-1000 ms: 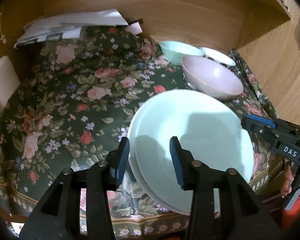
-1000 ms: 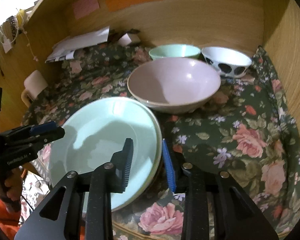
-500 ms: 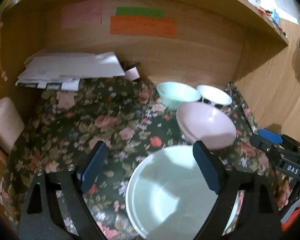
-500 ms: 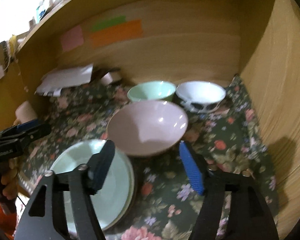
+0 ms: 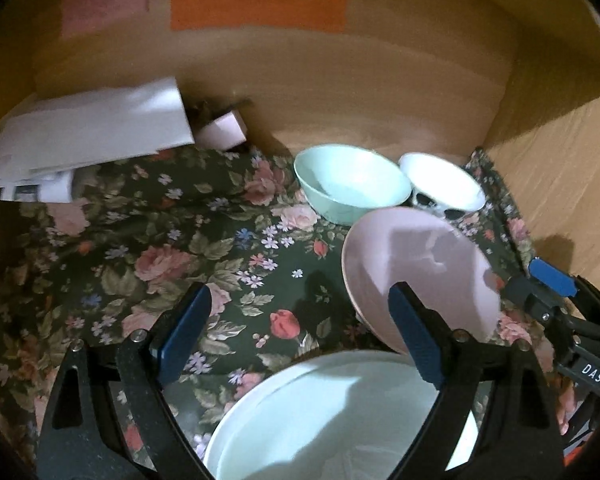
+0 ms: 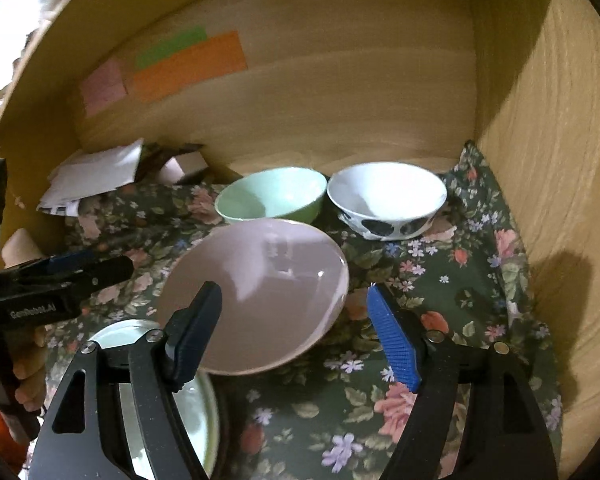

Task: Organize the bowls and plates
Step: 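Move both grippers to the pale pink bowl rim and close them, then lift the pale pink bowl and carry it toward the plate stack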

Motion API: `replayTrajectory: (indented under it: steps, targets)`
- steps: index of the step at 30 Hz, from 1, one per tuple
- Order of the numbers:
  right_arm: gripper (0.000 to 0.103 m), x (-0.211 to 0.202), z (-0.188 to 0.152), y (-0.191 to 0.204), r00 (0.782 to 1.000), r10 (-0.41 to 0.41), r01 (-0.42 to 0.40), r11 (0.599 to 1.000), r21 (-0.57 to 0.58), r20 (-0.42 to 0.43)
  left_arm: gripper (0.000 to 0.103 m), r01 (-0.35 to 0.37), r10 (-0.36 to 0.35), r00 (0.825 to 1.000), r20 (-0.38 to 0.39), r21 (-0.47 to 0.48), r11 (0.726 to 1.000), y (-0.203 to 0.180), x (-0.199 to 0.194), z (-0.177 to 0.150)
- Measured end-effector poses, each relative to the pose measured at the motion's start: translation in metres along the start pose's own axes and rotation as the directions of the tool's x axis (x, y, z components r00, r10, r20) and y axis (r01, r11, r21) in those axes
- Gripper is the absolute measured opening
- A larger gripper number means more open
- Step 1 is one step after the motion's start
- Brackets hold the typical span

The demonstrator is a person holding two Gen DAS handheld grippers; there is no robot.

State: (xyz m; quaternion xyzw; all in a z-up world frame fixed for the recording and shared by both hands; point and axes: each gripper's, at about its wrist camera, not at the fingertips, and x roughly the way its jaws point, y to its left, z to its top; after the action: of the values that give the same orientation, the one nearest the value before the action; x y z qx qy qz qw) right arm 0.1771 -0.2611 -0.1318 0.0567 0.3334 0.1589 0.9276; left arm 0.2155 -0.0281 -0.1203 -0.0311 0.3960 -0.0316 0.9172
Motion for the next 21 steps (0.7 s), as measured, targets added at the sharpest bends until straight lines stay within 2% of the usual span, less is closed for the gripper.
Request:
replayTrajectory:
  steps: [9,16,19,21]
  targets:
    - [0.072,0.032,-0.003,-0.020,0.998,0.020,-0.018,0.999,0.041,-0.060,0.090,0.012,-0.012,0.994,-0.105,-0.001,1.000,-0.010,0.048,0.006]
    - [0.072,0.044,-0.005,-0.025,0.995,0.052,-0.047,0.997,0.059,-0.086,0.061,0.027,-0.021,0.985,-0.171,0.029,0.999,-0.020,0.070,0.004]
    - [0.062,0.049,-0.007,-0.026,0.993,0.067,-0.060,0.996,0.066,-0.101,0.049,0.037,-0.030,0.981,-0.190,0.037,0.999,-0.022,0.075,0.002]
    - [0.056,0.052,-0.008,-0.028,0.990,0.079,-0.071,0.995,0.073,-0.114,0.045,0.053,-0.044,0.978,-0.202,0.042,0.998,-0.025,0.078,0.001]
